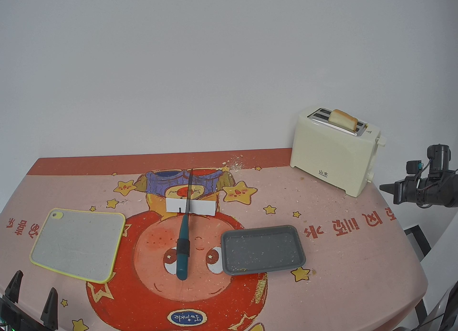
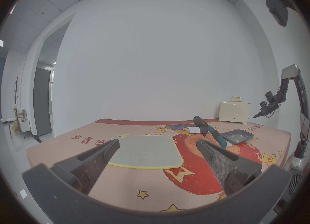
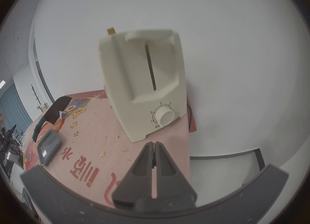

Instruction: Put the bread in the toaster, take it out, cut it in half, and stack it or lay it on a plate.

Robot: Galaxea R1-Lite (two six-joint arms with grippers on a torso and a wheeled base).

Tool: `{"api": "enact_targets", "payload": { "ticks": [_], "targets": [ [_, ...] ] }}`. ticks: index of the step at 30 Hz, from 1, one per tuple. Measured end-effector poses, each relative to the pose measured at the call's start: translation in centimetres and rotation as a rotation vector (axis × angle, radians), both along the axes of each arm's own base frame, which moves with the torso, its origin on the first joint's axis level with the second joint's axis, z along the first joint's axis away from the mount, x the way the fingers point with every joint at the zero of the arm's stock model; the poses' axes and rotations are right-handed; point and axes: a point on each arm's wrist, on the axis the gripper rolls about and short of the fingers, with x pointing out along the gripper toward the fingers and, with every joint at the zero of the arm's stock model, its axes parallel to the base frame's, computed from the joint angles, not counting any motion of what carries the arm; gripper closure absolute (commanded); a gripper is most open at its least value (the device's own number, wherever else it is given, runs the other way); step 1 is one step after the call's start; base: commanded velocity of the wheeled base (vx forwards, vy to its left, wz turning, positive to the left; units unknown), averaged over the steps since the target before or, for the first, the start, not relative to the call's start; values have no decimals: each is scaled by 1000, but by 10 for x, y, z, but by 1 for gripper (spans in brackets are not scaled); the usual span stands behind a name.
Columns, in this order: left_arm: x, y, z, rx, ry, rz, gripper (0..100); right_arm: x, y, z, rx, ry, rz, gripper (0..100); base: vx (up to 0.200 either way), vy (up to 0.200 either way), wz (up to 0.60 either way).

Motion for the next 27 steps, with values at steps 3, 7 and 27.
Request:
{"api": "enact_targets", "payload": {
  "ticks": [3, 7, 27],
  "targets": [
    [0, 0, 0, 0, 0, 0, 0, 6, 1, -11, 6, 24, -5, 100, 0, 0, 0],
    [0, 0, 0, 0, 0, 1, 0, 13, 1, -19, -7, 44, -22, 100, 0, 0, 0],
    [0, 0, 0, 0, 0, 1, 0, 37, 9, -21, -20, 29, -38, 100, 0, 0, 0]
  ]
}}
